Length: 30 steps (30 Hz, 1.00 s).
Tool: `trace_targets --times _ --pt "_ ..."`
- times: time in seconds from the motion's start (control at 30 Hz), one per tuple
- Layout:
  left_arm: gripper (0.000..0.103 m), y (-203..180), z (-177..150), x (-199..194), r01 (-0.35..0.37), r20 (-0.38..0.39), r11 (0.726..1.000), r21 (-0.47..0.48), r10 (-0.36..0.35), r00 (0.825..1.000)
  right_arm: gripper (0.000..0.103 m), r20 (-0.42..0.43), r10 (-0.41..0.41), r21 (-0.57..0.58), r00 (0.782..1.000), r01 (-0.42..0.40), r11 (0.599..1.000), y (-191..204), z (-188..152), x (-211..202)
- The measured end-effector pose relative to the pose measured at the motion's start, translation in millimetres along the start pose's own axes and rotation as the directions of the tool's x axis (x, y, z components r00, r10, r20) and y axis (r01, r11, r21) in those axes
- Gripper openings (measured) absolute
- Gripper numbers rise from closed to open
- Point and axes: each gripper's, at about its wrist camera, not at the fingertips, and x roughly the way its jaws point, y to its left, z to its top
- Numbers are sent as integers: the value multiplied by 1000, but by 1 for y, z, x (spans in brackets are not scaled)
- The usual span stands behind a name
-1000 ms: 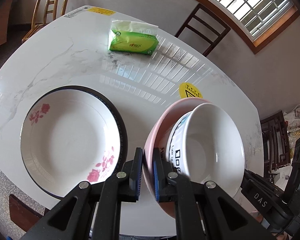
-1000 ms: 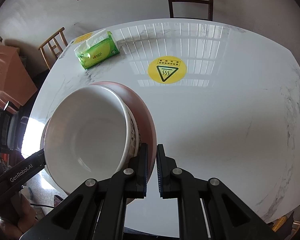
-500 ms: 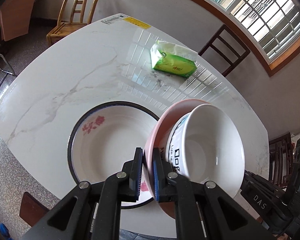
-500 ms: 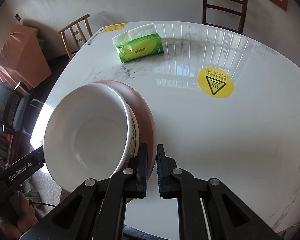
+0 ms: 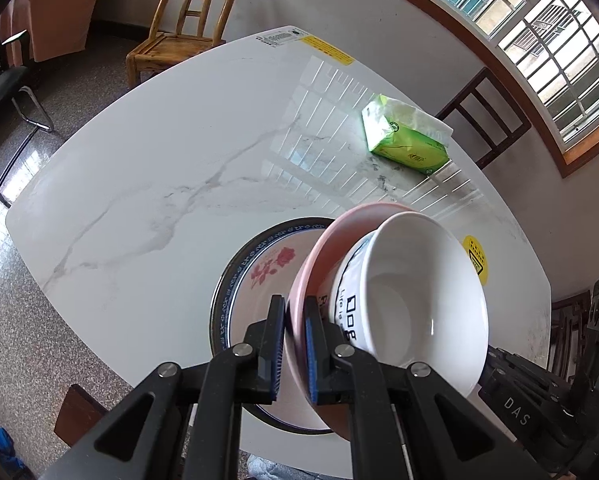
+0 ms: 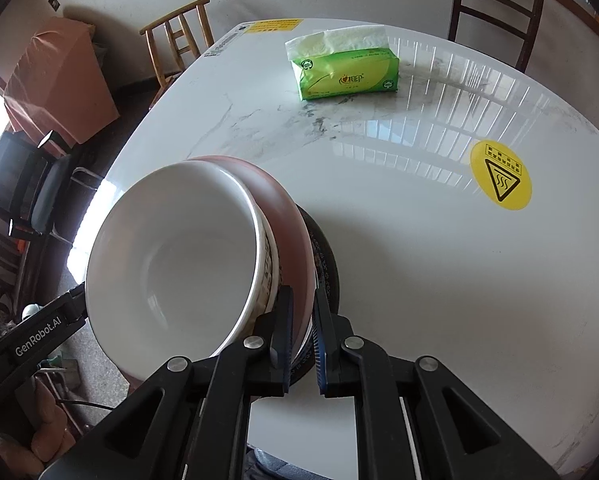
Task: Organize plates and bowls
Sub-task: 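Lower the bowl stack onto the pink-flowered plate and open both grippers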
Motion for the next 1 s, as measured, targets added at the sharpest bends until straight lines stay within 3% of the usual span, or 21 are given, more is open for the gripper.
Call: trace_targets --times 0.33,0.73,1.0 --pt "7 14 4 11 5 -16 1000 -13 -5 1000 11 -23 -16 -13 1000 15 1000 12 4 14" --pt "8 13 4 9 -12 20 999 38 12 1000 13 28 -45 -73 999 47 996 19 0 14" --pt "19 9 2 -2 -44 69 996 78 38 997 37 55 -66 -48 996 68 997 7 -2 12"
